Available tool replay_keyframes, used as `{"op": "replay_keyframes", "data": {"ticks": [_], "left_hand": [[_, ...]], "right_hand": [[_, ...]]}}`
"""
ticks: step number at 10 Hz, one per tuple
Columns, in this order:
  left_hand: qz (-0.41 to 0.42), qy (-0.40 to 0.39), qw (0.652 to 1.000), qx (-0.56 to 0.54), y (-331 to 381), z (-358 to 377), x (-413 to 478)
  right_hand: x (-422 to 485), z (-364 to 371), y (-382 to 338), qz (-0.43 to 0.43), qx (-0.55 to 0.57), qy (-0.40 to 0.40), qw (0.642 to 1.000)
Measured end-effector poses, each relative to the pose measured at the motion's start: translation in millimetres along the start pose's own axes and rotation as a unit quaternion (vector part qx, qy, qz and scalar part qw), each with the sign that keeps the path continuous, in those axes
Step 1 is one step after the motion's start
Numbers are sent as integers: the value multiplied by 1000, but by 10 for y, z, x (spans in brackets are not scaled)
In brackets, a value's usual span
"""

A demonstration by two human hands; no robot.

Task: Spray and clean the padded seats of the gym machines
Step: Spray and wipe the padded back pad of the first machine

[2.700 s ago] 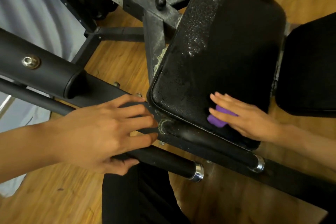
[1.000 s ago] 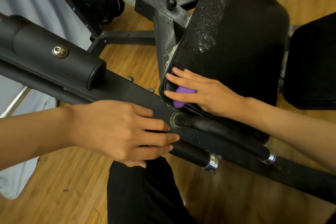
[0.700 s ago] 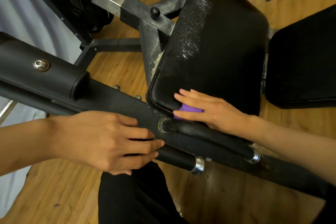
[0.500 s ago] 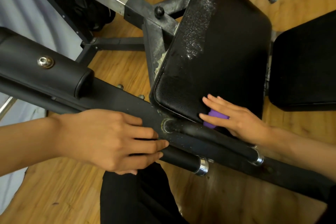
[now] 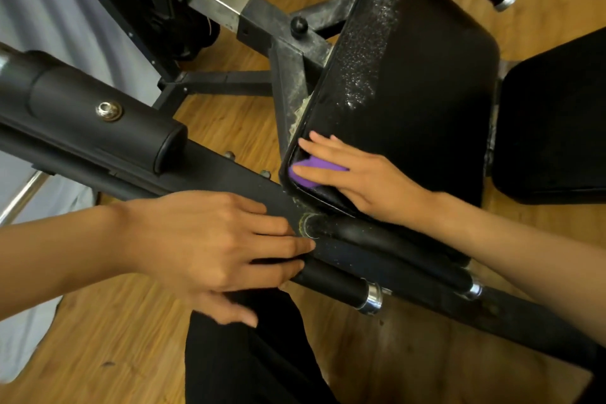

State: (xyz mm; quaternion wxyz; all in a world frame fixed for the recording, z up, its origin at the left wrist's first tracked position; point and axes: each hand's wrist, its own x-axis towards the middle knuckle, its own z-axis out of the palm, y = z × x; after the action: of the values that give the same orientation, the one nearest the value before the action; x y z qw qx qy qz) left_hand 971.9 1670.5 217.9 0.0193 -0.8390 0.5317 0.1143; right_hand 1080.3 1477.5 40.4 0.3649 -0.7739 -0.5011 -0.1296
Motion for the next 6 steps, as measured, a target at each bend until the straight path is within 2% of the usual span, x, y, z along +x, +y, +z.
{"op": "replay_keyframes", "data": {"ticks": [1, 2, 3, 4, 5, 6], "left_hand": [[-11, -96, 990, 103, -136, -34, -12], [13, -131, 987, 94, -232, -84, 18], [-109, -51, 984, 133, -310, -136, 301], [-183, -61, 960, 204, -546, -9, 582], [-226, -76, 943, 230, -717, 148, 725], [-215, -55, 943, 248, -760, 283, 790]], "right_hand": [[-533, 1, 65, 41, -1, -10, 999], [-886, 38, 89, 81, -31, 7, 996], [-794, 65, 66, 125, -41, 40, 990], [-574, 38, 103, 150, -34, 88, 984], [-540, 81, 92, 177, -33, 116, 977], [-583, 128, 26, 191, -2, 135, 972]]}}
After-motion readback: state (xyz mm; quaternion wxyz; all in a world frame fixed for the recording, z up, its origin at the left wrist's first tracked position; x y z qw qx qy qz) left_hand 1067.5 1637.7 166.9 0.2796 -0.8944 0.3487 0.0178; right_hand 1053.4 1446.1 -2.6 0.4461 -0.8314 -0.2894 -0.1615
